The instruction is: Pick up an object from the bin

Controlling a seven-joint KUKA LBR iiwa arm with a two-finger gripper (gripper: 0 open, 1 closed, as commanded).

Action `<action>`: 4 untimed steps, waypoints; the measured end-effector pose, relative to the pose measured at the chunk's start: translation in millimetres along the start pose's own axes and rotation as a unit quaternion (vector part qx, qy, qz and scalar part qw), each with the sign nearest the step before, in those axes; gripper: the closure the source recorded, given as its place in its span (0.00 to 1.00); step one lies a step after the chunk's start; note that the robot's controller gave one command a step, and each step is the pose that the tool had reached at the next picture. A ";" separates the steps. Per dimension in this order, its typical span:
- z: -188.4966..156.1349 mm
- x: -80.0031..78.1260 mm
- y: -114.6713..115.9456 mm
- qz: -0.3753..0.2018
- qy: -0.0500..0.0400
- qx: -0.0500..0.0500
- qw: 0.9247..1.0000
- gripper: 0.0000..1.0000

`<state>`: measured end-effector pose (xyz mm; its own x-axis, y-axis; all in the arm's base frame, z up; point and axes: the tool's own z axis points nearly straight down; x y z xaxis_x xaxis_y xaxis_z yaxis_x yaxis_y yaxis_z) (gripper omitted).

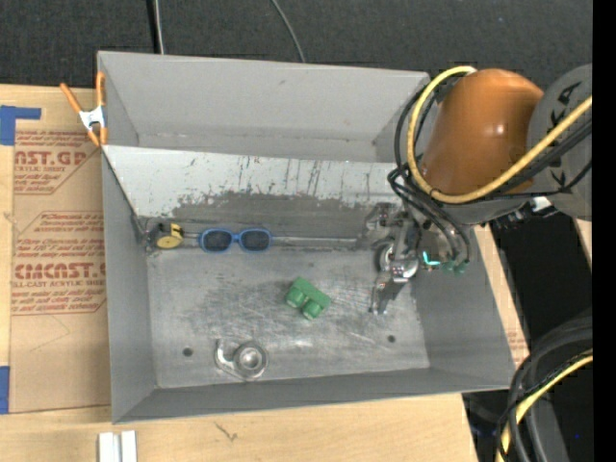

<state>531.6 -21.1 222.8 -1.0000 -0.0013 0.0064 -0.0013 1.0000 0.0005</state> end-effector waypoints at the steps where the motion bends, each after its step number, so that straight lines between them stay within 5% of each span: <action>1: 83.2 -8.2 65.1 -0.022 0.000 -0.001 1.000 0.00; 2: 140.5 -19.8 61.5 0.131 -0.001 0.000 0.991 0.00; 3: 138.4 -20.8 61.5 0.131 -0.003 0.000 0.991 1.00; 4: 18.0 -20.8 70.4 0.130 -0.008 -0.002 0.991 1.00</action>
Offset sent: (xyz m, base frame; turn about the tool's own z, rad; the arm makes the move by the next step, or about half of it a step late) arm 0.0092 0.0605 -0.0781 -0.0374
